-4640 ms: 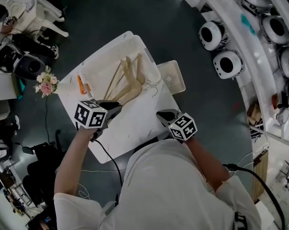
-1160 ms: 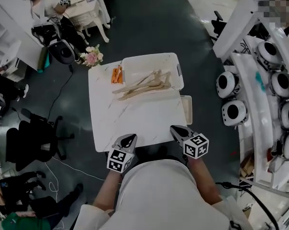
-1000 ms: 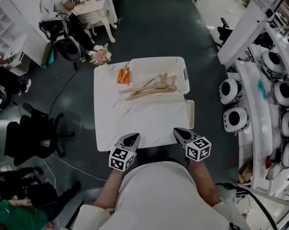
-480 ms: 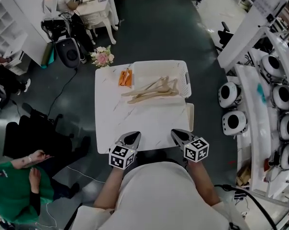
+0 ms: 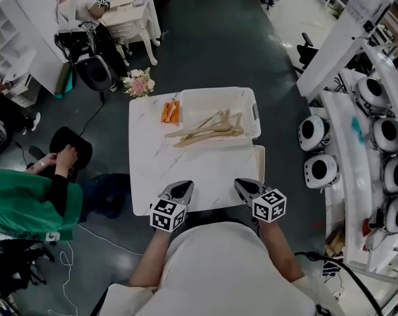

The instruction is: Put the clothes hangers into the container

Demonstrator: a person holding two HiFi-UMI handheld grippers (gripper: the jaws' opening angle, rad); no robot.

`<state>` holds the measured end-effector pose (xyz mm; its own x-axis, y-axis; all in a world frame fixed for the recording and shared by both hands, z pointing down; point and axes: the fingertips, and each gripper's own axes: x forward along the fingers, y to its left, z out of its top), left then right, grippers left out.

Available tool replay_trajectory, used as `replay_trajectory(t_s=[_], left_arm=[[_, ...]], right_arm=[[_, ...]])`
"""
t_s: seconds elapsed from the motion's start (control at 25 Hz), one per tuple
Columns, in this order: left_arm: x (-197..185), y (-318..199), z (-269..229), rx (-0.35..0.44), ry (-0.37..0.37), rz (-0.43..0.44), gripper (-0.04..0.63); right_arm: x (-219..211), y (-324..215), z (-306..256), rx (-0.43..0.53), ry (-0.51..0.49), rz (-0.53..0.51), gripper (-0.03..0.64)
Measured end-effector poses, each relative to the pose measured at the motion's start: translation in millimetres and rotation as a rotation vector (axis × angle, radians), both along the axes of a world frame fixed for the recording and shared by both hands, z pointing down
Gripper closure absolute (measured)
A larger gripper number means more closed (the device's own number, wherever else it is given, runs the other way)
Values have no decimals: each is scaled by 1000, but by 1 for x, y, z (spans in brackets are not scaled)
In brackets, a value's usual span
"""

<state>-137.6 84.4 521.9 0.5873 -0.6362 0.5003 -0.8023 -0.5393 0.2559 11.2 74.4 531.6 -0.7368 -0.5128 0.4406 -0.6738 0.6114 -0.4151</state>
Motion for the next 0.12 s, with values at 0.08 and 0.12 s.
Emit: replay_trajectory(t_s=[0.08, 0.12], left_arm=[[0, -1, 0, -1, 0, -1, 594], [-1, -1, 0, -2, 0, -1, 594]], right_arm=[[-1, -1, 0, 0, 0, -4, 615], [-2, -1, 0, 0, 0, -5, 615]])
